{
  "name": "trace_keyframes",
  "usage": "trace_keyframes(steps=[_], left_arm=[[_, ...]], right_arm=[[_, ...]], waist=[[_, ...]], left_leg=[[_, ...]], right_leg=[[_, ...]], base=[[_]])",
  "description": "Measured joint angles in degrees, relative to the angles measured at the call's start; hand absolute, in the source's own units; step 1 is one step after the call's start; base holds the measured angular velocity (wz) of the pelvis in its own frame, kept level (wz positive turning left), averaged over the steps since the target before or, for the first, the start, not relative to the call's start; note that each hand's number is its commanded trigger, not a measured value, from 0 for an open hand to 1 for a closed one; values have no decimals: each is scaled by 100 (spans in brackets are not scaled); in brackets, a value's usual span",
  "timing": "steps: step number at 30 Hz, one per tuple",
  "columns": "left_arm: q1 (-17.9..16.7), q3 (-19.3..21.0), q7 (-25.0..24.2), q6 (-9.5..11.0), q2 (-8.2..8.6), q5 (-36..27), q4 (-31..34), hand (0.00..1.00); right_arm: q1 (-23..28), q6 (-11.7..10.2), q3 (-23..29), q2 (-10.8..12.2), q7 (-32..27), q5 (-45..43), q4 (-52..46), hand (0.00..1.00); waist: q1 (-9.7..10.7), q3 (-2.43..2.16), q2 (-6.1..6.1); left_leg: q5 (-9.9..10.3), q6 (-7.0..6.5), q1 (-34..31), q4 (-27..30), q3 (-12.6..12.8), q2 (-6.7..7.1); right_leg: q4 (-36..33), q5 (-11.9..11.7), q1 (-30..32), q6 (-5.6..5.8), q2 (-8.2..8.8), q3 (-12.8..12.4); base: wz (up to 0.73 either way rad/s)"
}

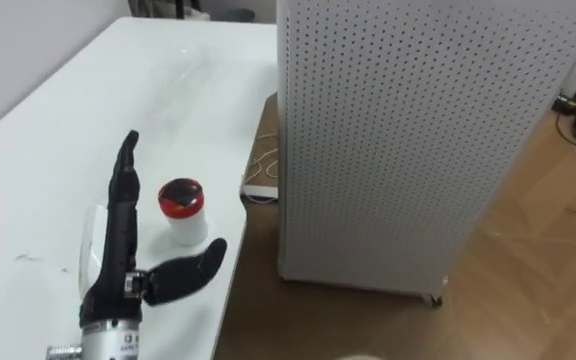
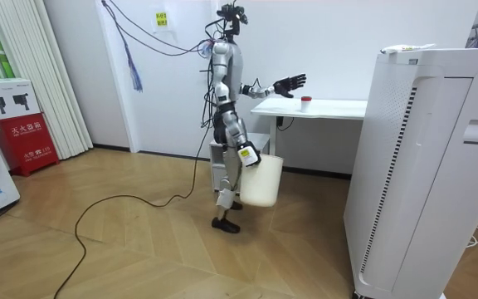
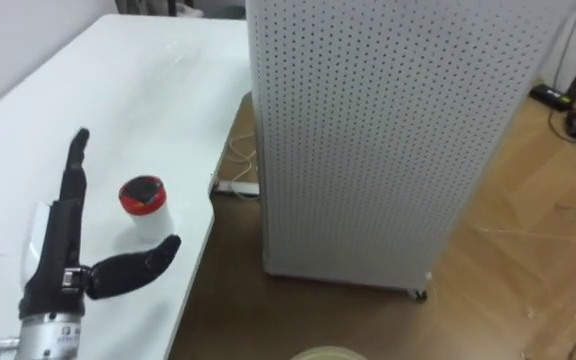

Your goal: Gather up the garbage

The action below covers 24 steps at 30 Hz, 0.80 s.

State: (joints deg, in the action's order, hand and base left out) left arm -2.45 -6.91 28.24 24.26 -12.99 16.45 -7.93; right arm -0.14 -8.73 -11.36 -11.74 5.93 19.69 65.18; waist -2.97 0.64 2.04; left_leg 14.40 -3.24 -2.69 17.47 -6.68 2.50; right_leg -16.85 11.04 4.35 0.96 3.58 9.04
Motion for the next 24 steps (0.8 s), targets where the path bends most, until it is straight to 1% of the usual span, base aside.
trace_keyframes(steps=[1, 5, 7, 9, 11, 13, 15, 16, 17, 18, 19, 20, 21, 22, 24], left_arm=[[0, -3, 0, 0, 0, 1, 16, 0], [-39, 0, 1, -4, -5, 0, 16, 0], [-119, -23, 0, -40, -49, -37, -7, 0], [-202, -54, 12, -76, -59, -103, -7, 0], [-316, -110, 21, -165, -68, -116, -7, 0], [-488, -150, 28, -196, -73, -118, -33, 0], [-515, -213, 31, -223, -103, -119, -141, 0], [-516, -238, 30, -230, -114, -125, -214, 0], [-515, -238, 27, -236, -119, -131, -242, 0], [-483, -275, 7, -250, -102, -175, -275, 0], [-341, -382, -20, -265, -42, -228, -282, 0], [-313, -431, -20, -265, -46, -232, -308, 0], [-363, -496, -7, -278, -55, -293, -392, 0], [-418, -507, 14, -303, -81, -352, -519, 0], [-419, -498, 14, -386, -98, -427, -681, 0]], right_arm=[[-8, 0, -91, -25, 28, -1, 17, 100], [-81, 5, -130, -10, 147, -23, 200, 100], [-89, 4, -133, 7, 180, -71, 197, 100], [-71, 5, -150, 18, 173, -99, 160, 100], [-66, 5, -149, 18, 159, -194, 129, 100], [-65, 4, -152, 29, 160, -249, 109, 100], [-65, 4, -208, 32, 157, -252, 109, 100], [-68, 4, -266, 35, 149, -255, 110, 100], [-73, 4, -296, 48, 138, -254, 109, 100], [-32, -4, -299, 87, 109, -233, 118, 100], [-8, 1, -222, 54, 98, -208, 150, 100], [18, 29, -168, 93, 83, -215, 184, 100], [44, 58, -146, 108, 94, -240, 189, 100], [42, 57, -119, 103, 105, -280, 185, 100], [6, 46, -93, 80, 100, -377, 37, 100]], waist=[[-37, -8, 13], [-56, -10, 59], [-17, -16, 96], [-11, -24, 119], [-7, -23, 123], [43, -31, 137], [94, -26, 150], [94, -5, 202], [109, 30, 254], [128, 83, 427], [145, 56, 339], [99, 35, 387], [-46, 28, 397], [-114, 57, 345], [-147, 80, 271]], left_leg=[[-7, 9, 67, -70, -17, -11], [-13, 17, 208, -251, -54, -38], [-13, 19, 252, -305, -146, -34], [-13, 19, 274, -307, -131, -34], [-14, 19, 310, -318, -132, -36], [-15, 21, 357, -333, -133, -34], [-15, 21, 366, -296, -115, -20], [-18, 31, 271, -69, 4, 29], [-16, 76, 106, 296, 160, 82], [53, 240, -325, 442, 496, 142], [-354, 80, -764, -35, 574, 50], [-503, 28, -864, 83, 790, 19], [-544, -28, -779, 21, 984, 0], [-543, -29, -670, -21, 964, -14], [-539, -30, -567, -32, 952, 5]], right_leg=[[83, 0, -73, -1, -39, 46], [282, -1, -247, -1, -71, 81], [432, -5, -366, 5, -82, 87], [445, -5, -386, 5, -85, 49], [446, -5, -415, 5, -85, 37], [487, -5, -484, 5, -82, 37], [531, -6, -547, 4, -50, 15], [546, -10, -601, -2, 15, -172], [613, -16, -682, -5, 72, -398], [739, -25, -764, 9, 175, -964], [695, 9, -679, 61, 146, -1164], [669, 80, -624, 151, 195, -1171], [614, 103, -564, 253, 226, -871], [649, 51, -560, 268, 217, -658], [873, -139, -479, 227, 218, -458]], base=[[9], [8], [12], [5], [0], [2], [12], [18], [33], [68], [72], [42], [-9], [-25], [-22]])
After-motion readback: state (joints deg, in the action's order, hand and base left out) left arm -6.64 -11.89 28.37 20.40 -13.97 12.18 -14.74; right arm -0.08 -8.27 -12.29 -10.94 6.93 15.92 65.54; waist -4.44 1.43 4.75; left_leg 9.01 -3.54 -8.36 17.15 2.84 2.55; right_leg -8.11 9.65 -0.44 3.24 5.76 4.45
